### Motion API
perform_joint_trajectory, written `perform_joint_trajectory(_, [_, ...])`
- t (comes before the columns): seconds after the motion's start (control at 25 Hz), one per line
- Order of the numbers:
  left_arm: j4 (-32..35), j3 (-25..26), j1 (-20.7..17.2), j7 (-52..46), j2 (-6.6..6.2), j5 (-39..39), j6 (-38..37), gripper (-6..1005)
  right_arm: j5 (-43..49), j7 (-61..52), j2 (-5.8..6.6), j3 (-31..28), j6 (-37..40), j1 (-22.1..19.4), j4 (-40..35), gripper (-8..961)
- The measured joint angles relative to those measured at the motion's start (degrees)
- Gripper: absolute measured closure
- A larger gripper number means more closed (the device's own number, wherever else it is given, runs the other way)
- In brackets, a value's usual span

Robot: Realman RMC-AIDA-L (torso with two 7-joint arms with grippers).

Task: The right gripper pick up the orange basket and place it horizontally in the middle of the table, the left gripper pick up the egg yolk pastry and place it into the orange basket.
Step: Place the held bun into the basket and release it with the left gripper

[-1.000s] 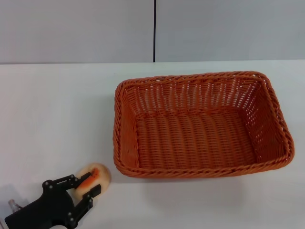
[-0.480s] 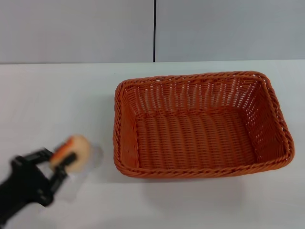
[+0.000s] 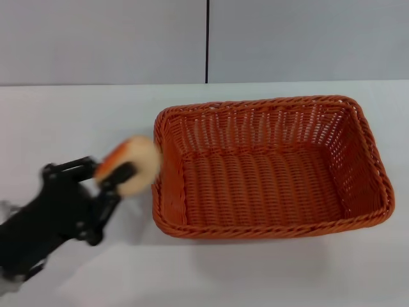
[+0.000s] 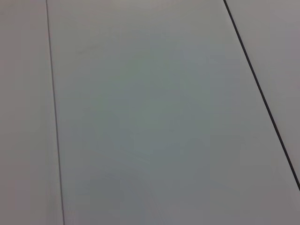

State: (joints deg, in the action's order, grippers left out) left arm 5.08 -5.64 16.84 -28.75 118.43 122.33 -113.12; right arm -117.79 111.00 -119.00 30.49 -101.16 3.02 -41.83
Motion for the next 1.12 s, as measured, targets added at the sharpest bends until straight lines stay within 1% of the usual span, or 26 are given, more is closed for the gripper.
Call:
perform_joint_trajectory(0.04, [-0.73,-0.94,1.01,0.05,0.01,0.00,0.51,854,0.02,0.00,0.00,-0.01,0.00,0.04,0.05,427])
perform_joint_trajectory(0.08, [-2.69,-3.66,4.28,0.05,0.08,0.01,3.03,877,0.14,0.00,0.00,-0.02,0.07,0.17,0.27,428])
perform_joint_trajectory(0.12, [-2.69,-3.66,4.28,0.05,0.08,0.01,3.03,884,0.14,0.00,0.00,-0.02,0.07,0.17,0.27,428])
perform_joint_trajectory(0.28, [-7.23,-8.17,10.34,0.04,0.28,0.04,9.87,909,0.29,0.54,0.14,-0.32,0.06,0.31,1.54,428])
perform_joint_trajectory(0.48, [-12.86,-8.64,16.75,0.05,0.41,0.02,18.91,919,0.33,0.61,0.18,-0.42,0.00,-0.07,1.66,428])
perform_joint_trajectory(0.6, [-13.58,-7.55,17.19,0.06,0.45,-0.20,20.44,921,0.35,0.61,0.18,-0.43,0.00,-0.24,1.70,428])
perform_joint_trajectory(0.64, [-13.90,-6.66,17.09,0.06,0.47,-0.36,20.93,922,0.35,0.63,0.16,-0.43,-0.01,-0.33,1.72,428])
perform_joint_trajectory(0.68, [-14.96,-3.65,16.48,0.07,0.39,-0.43,22.18,923,0.36,0.69,0.13,-0.43,0.00,-0.46,1.84,428])
perform_joint_trajectory(0.76, [-15.11,-3.09,16.35,0.07,0.31,-0.35,22.35,924,0.37,0.88,0.13,-0.43,0.01,-0.48,2.03,428])
perform_joint_trajectory(1.0, [-15.10,-2.64,15.97,0.07,0.12,-0.26,22.40,759,0.37,1.41,0.18,-0.43,0.46,-0.28,2.55,428])
perform_joint_trajectory(1.04, [-14.61,-2.23,14.81,-0.22,-0.13,-0.41,21.68,732,0.37,1.45,0.20,-0.45,0.62,-0.21,2.58,428])
perform_joint_trajectory(1.12, [-12.52,0.42,11.99,-0.57,-0.36,-0.56,19.62,620,0.37,2.20,0.24,-0.63,0.95,-0.17,2.96,428])
